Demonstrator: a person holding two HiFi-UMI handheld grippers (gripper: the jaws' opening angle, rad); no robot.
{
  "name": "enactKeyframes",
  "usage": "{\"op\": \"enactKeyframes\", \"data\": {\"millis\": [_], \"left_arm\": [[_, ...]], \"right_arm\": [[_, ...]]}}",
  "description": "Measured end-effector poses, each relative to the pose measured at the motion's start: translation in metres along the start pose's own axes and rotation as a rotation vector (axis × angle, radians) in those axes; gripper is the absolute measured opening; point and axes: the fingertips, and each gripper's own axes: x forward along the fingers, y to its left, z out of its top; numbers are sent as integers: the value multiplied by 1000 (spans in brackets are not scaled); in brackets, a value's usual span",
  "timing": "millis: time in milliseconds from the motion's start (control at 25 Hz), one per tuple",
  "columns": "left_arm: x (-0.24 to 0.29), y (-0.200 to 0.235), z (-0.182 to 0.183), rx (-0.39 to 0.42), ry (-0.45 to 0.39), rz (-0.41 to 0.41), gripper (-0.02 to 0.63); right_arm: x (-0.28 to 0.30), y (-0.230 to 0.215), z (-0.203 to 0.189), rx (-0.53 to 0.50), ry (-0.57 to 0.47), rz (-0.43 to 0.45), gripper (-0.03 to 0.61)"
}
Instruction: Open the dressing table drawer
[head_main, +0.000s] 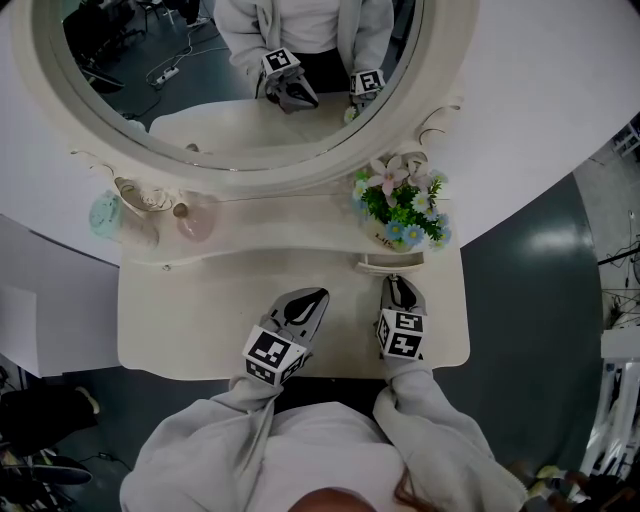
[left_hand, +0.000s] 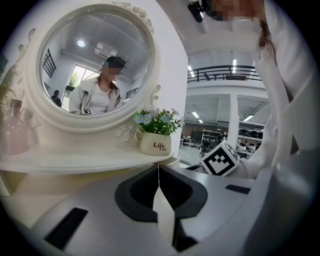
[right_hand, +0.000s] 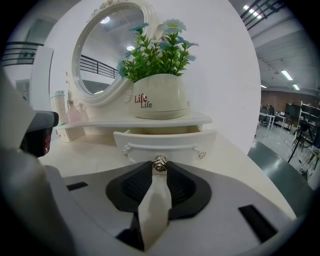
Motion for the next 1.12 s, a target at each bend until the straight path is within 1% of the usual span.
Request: {"op": "enactKeyframes", "data": {"millis": [1120], "left_arm": [[-1,-11,3,12,-12,1,18]], "right_arm": [[-16,0,-14,-1,17,18,107]]}}
